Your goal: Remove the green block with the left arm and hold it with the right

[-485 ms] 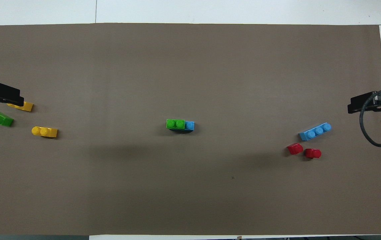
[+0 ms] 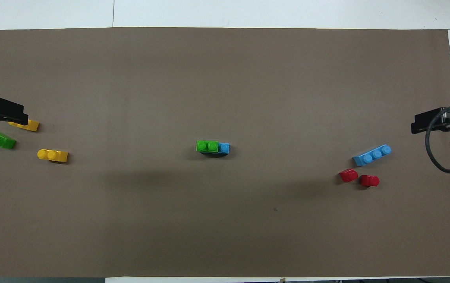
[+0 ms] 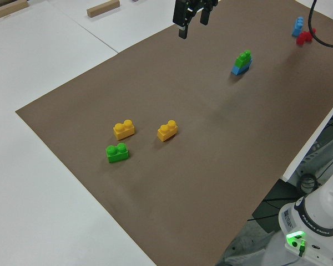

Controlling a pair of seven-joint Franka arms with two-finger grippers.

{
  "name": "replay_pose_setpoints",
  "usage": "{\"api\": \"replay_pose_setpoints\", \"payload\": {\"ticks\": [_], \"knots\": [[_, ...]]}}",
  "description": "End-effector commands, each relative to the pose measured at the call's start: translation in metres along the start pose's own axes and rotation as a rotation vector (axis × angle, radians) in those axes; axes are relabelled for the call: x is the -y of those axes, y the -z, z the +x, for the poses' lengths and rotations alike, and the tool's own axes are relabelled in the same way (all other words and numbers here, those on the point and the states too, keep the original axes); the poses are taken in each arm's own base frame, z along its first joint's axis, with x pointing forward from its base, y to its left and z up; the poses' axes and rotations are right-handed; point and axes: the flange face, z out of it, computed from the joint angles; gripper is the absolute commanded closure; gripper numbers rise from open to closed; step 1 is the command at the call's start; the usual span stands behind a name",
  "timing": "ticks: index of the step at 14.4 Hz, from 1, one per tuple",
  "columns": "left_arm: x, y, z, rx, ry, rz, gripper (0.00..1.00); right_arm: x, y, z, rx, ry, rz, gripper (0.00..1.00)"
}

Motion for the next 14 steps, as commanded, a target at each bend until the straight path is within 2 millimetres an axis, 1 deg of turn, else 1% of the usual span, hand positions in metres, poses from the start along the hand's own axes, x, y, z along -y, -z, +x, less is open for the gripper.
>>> {"api": "replay_pose_setpoints", "payload": {"ticks": [1,2,3,5,7,8,10,11,14], "knots": [[0.003,0.002,-0.006,-0.014,-0.009,-0.005,0.00,-0.006,0.005,0.002,-0.037,-0.007,0.002,0.00],[0.002,0.001,-0.006,-0.012,-0.009,-0.005,0.00,0.001,0.004,0.004,-0.058,-0.038,0.004,0.00],[0.002,0.000,-0.007,-0.009,-0.008,-0.005,0.00,0.005,0.005,0.005,-0.070,-0.120,0.007,0.00],[-0.003,-0.001,-0.007,-0.006,0.014,-0.005,0.00,0.012,-0.003,0.006,-0.067,-0.250,0.011,0.00],[-0.008,-0.005,-0.009,0.002,0.074,-0.004,0.00,0.039,-0.010,0.008,-0.085,-0.316,0.021,0.00],[-0.012,-0.009,-0.011,0.010,0.094,-0.005,0.00,0.041,-0.011,0.009,-0.089,-0.373,0.025,0.00],[-0.024,-0.014,-0.016,0.021,0.136,-0.004,0.00,0.067,-0.017,0.007,-0.078,-0.462,0.032,0.00],[-0.029,-0.017,-0.019,0.026,0.164,-0.004,0.00,0.070,-0.022,0.007,-0.063,-0.528,0.042,0.00],[-0.063,-0.030,-0.027,0.007,0.274,-0.003,0.00,0.082,-0.039,0.003,0.039,-0.778,0.155,0.00]]}}
